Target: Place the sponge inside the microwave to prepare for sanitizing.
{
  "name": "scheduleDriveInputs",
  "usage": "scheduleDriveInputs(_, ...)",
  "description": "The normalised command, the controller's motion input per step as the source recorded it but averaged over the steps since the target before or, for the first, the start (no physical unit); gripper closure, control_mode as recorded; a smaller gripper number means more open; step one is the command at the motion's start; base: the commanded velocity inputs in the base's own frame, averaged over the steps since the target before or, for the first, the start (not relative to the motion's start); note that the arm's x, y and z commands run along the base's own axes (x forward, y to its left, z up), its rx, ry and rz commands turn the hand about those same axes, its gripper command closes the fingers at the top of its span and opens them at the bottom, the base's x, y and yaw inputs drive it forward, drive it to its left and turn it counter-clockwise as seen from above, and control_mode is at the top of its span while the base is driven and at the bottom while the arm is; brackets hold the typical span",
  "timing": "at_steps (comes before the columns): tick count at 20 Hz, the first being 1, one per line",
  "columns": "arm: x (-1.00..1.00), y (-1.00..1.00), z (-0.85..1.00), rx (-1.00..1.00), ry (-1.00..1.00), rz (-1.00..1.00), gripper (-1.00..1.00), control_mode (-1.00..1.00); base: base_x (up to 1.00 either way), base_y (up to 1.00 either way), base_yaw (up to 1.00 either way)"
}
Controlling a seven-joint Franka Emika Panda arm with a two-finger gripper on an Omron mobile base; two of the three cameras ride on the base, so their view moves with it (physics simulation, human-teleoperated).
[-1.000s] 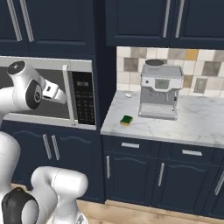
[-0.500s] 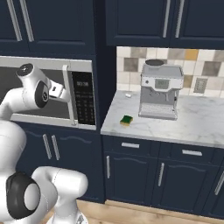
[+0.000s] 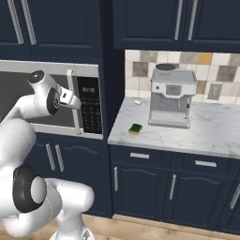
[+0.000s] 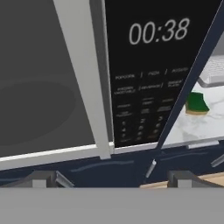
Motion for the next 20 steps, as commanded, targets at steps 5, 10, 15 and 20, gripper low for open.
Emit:
scheduleDriveInputs(5,0.40,0.04,-0.17,0.00,0.00,0.01,-1.00,-1.00,0.00,0.00,0.00)
scheduleDriveInputs(10,0.43,0.02,-0.21,0.00,0.00,0.04,-1.00,-1.00,0.00,0.00,0.00)
scheduleDriveInputs(15,0.44,0.07,-0.21,-0.01,0.00,0.04,-1.00,-1.00,0.00,0.00,0.00)
scheduleDriveInputs(20,0.44,0.12,-0.20,0.00,0.00,0.03,-1.00,-1.00,0.00,0.00,0.00)
